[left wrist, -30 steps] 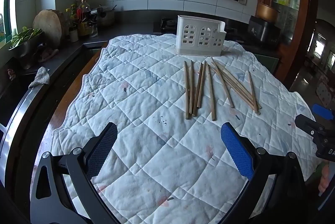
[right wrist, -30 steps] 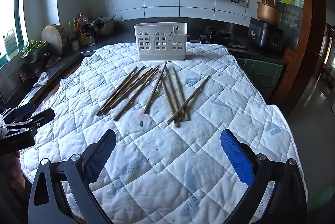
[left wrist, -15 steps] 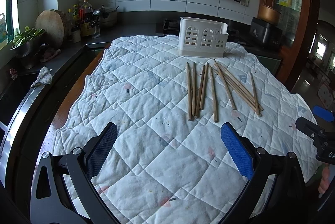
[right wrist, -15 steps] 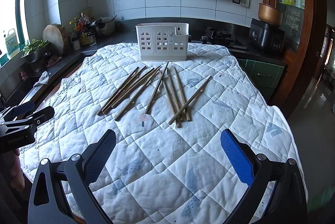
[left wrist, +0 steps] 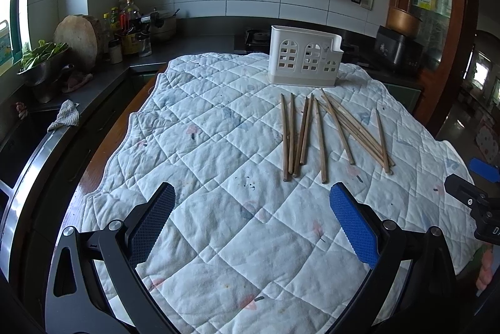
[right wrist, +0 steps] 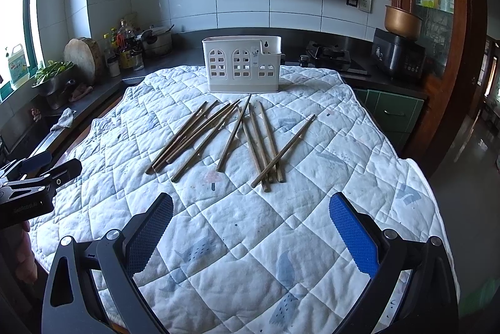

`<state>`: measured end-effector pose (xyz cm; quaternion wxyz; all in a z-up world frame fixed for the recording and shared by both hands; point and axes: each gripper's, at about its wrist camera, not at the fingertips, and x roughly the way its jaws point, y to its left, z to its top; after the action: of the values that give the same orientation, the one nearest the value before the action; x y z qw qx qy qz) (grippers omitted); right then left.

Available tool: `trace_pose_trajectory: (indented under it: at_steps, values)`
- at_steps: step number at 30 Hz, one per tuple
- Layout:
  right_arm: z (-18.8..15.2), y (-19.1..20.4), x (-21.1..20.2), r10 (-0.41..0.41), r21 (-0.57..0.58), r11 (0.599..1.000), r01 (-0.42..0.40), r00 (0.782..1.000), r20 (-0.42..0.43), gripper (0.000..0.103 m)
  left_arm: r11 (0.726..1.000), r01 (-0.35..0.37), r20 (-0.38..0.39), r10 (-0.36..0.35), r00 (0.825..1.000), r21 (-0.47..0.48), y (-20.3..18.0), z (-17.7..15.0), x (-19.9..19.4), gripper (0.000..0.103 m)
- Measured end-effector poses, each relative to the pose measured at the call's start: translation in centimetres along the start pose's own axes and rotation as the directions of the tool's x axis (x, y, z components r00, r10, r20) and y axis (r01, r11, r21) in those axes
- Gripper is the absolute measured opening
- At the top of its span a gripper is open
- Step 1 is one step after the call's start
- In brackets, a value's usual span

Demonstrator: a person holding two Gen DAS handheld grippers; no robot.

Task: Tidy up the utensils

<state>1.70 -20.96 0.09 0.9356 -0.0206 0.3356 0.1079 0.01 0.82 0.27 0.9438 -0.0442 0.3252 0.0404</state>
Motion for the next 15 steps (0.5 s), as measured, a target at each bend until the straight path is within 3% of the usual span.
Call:
trace_pose_trajectory:
  at_steps: [15]
  values:
    - [0.19,0.27,0.41,-0.008,-0.003,1.000,0.008,1.000,0.004,0.097,1.000,-0.003,0.003,0.003,1.000,-0.001,-0.08,-0.06,0.03,0.098]
